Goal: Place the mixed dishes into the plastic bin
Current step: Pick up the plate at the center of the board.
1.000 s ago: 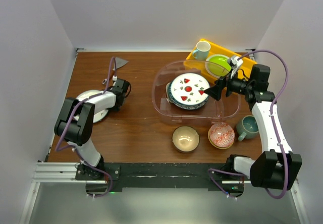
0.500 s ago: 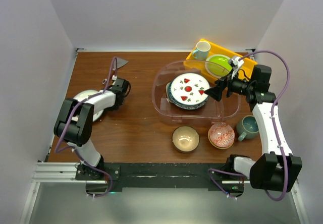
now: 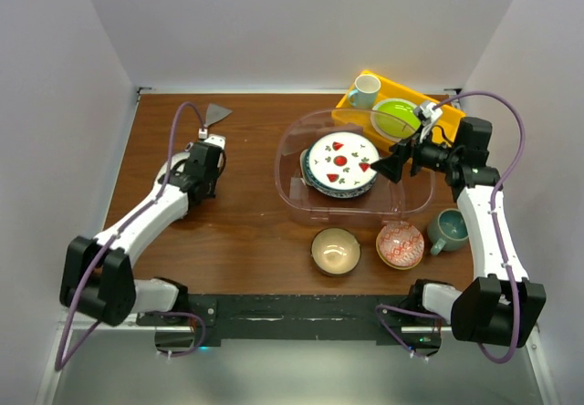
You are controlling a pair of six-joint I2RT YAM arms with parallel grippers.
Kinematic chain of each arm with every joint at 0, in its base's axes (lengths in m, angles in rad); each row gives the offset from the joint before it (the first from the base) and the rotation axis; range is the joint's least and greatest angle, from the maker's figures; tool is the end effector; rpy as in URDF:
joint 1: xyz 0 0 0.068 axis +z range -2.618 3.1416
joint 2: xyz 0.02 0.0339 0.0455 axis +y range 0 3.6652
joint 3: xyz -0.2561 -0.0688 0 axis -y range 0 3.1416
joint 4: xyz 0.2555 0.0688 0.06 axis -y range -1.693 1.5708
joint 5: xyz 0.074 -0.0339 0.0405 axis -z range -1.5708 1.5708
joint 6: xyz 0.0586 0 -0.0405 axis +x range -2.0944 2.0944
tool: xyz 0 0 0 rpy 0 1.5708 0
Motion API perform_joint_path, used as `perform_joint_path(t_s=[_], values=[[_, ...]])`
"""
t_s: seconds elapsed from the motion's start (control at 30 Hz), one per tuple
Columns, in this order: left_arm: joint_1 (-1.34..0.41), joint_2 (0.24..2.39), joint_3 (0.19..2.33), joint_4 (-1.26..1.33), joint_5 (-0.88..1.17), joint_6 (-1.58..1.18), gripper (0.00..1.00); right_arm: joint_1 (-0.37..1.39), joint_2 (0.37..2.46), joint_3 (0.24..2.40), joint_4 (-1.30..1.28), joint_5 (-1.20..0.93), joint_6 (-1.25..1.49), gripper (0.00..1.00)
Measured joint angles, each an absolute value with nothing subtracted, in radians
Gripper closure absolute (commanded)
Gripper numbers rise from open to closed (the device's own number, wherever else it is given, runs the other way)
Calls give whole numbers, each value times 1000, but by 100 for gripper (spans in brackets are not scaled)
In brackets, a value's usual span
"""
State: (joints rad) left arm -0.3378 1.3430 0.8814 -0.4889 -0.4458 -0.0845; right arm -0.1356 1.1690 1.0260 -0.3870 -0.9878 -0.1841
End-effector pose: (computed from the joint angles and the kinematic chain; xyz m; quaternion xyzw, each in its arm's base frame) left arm 0.2833 -0.0727 0.1997 0.0504 0.9298 0.1435 0.3352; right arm 0.2771 0.0116 0.3185 -0.2542 0.7580 0.3364 0.4977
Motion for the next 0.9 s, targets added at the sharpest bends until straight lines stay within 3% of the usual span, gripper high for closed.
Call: perform_joint_path(t_s=[0.33, 0.9], values=[[-406, 1093, 872, -495, -321, -82, 100, -138, 1169, 1026, -381, -1006, -185, 2], [-532, 908, 872, -467, -192, -6, 100, -138, 1173, 1058, -435, -1013, -268, 2]])
